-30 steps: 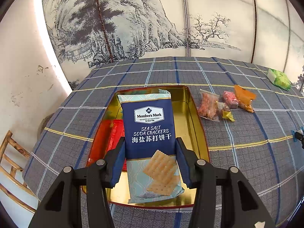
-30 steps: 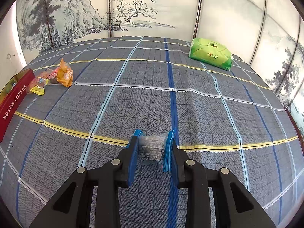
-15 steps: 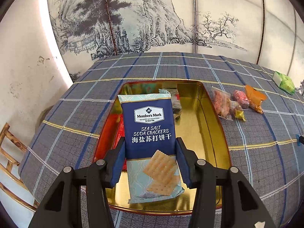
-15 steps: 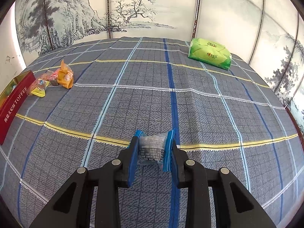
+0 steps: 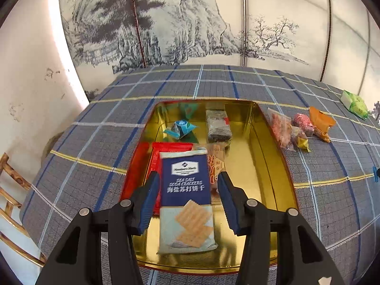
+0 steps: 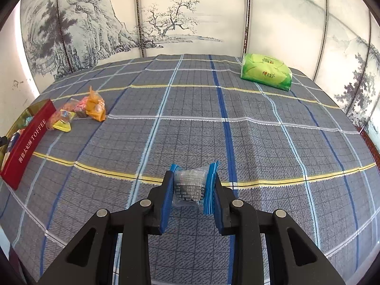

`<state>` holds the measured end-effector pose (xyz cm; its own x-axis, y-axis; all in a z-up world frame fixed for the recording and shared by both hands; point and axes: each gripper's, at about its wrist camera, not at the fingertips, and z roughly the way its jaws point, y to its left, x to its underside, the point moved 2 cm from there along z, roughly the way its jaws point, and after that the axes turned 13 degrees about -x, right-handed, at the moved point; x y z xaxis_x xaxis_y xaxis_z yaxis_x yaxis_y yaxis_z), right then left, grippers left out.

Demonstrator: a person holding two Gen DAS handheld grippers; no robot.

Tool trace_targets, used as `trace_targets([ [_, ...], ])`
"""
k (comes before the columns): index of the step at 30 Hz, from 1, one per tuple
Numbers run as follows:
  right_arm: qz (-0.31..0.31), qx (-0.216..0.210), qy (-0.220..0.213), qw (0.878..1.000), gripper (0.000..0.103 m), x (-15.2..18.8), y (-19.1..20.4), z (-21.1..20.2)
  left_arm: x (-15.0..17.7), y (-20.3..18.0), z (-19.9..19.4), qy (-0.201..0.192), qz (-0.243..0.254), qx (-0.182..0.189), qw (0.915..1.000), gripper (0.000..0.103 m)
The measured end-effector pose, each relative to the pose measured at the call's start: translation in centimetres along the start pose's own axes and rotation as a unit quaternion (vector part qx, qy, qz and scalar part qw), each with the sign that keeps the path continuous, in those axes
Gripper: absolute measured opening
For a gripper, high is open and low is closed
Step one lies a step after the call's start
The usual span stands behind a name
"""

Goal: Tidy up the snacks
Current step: 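Carry the crackers pack into the tin and open the left gripper, then lower the clear candy packet into the tin and open the right gripper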

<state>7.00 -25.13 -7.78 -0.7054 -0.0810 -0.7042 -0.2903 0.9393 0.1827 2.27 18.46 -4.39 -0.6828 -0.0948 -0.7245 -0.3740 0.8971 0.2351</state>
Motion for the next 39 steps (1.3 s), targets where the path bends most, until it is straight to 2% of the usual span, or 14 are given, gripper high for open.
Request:
trace_targets([
  [1,-0.001,0.0,-0.003,1.0,0.031,-0.1,0.2,-0.3,0.0,0.0,-0.3,-0.01,0.001,-0.003,0.9999,0.05],
  [3,-0.003,-0.004,-0.008,1.0,0.031,-0.3,0.6,-0.8,-0.1,-0.2,-1.0,-0.026,0.007,-0.008,0.9996,0.062],
  [7,-0.012,-0.014,-0.014,1.0,0.031,-0.7,1.9,-1.5,-0.5,0.0,-1.9,-0.037,0.006,-0.009,0.9993,0.063],
  [11,-0.032,-0.038,-0.028,0.998,0.031,-1.9,4.6,-2.5,-0.6,1.6,-3.0,-0.036,-0.023,-0.015,0.999,0.064],
  [13,-0.049,-0.063,-0.033,0.996,0.031,-3.0,7.1,-2.8,-0.3,2.8,-3.4,-0.038,-0.042,-0.03,0.998,0.072],
  [14,-0.058,-0.07,-0.033,0.995,0.031,-3.4,8.1,-2.7,-0.1,3.2,-3.6,-0.037,-0.047,-0.038,0.9975,0.079],
  [18,-0.094,-0.133,-0.031,0.986,0.031,-5.7,13.8,-2.0,0.6,5.1,-3.9,-0.031,-0.067,-0.044,0.9963,0.08],
  [23,-0.127,-0.231,-0.007,0.965,0.031,-8.0,21.9,0.7,1.3,6.0,-3.9,-0.017,-0.068,-0.041,0.9967,0.081],
  [27,-0.168,-0.27,0.03,0.948,0.031,-8.3,28.1,4.0,1.7,6.5,-4.0,-0.012,-0.065,-0.038,0.9971,0.084],
  [30,-0.195,-0.279,0.054,0.939,0.031,-8.3,31.3,6.3,1.7,6.9,-4.2,-0.015,-0.063,-0.035,0.9973,0.085],
  [34,-0.215,-0.28,0.083,0.932,0.031,-8.2,33.5,9.4,1.8,7.1,-4.1,-0.014,-0.058,-0.031,0.9977,0.086],
  [39,-0.229,-0.264,0.104,0.931,0.031,-8.4,34.6,12.5,1.8,7.0,-3.6,-0.008,-0.054,-0.026,0.9982,0.086],
])
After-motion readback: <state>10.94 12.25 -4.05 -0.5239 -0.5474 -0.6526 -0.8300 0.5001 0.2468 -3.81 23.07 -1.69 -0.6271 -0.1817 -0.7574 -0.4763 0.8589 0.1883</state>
